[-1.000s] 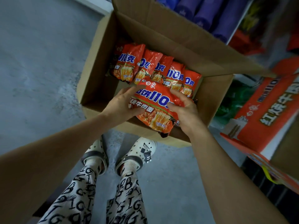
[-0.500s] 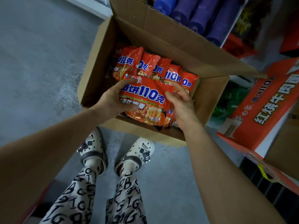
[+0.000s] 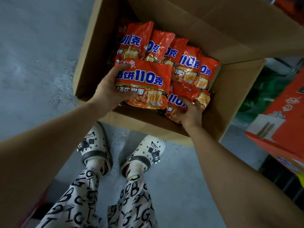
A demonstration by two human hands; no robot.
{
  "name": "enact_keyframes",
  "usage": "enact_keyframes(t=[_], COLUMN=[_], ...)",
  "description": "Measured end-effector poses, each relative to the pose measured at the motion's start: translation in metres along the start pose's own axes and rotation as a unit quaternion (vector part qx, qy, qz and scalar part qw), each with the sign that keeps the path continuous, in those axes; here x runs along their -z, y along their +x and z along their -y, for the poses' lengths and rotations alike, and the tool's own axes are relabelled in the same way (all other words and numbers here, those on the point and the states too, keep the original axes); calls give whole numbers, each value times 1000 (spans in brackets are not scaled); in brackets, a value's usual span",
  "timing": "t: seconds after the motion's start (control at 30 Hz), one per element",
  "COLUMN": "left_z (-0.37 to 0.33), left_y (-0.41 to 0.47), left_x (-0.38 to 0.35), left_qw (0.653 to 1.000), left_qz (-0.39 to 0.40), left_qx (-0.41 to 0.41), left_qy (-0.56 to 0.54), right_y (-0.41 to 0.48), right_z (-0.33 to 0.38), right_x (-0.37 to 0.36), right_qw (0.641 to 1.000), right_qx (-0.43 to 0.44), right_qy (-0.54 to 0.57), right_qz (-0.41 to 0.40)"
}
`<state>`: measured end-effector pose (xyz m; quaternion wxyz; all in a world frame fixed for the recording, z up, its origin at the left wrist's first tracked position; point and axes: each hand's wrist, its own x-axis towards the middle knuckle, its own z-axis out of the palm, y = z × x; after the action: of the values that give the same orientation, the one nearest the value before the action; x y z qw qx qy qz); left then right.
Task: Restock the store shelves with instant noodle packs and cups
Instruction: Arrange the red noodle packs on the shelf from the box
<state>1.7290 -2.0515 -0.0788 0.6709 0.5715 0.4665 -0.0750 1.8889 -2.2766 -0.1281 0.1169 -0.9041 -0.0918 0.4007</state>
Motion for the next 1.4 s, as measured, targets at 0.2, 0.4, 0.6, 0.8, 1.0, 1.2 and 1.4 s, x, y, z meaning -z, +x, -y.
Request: enact_keyframes(t=[0.2, 0.4, 0.6, 0.8, 1.0, 1.2, 1.4], left_z=[20, 21, -8, -64, -136, -202, -283], left_y=[14, 15, -7, -49, -108, -175, -244], left_x=[2, -3, 4, 18, 34, 65, 90], left_qw=[1000, 1000, 1000, 1000, 997, 987, 982], left_qz=[-5, -1, 9, 23, 26, 51, 83], left_qx=[7, 11, 19, -15, -69, -130, -166], left_qy=[15, 4, -10, 4, 15, 76, 46], right_y=[16, 18, -16, -72, -149, -229, -307], right_z=[1, 14, 30, 50, 88, 132, 175], right_x=[-27, -31, 3, 67, 141, 207, 278], right_qw=[998, 997, 995, 989, 972, 961, 947], right_qx=[19, 47, 17, -12, 10, 82, 120], right_qy=[12, 17, 79, 111, 197, 220, 251], right_qz=[-63, -56, -66, -94, -127, -147, -163])
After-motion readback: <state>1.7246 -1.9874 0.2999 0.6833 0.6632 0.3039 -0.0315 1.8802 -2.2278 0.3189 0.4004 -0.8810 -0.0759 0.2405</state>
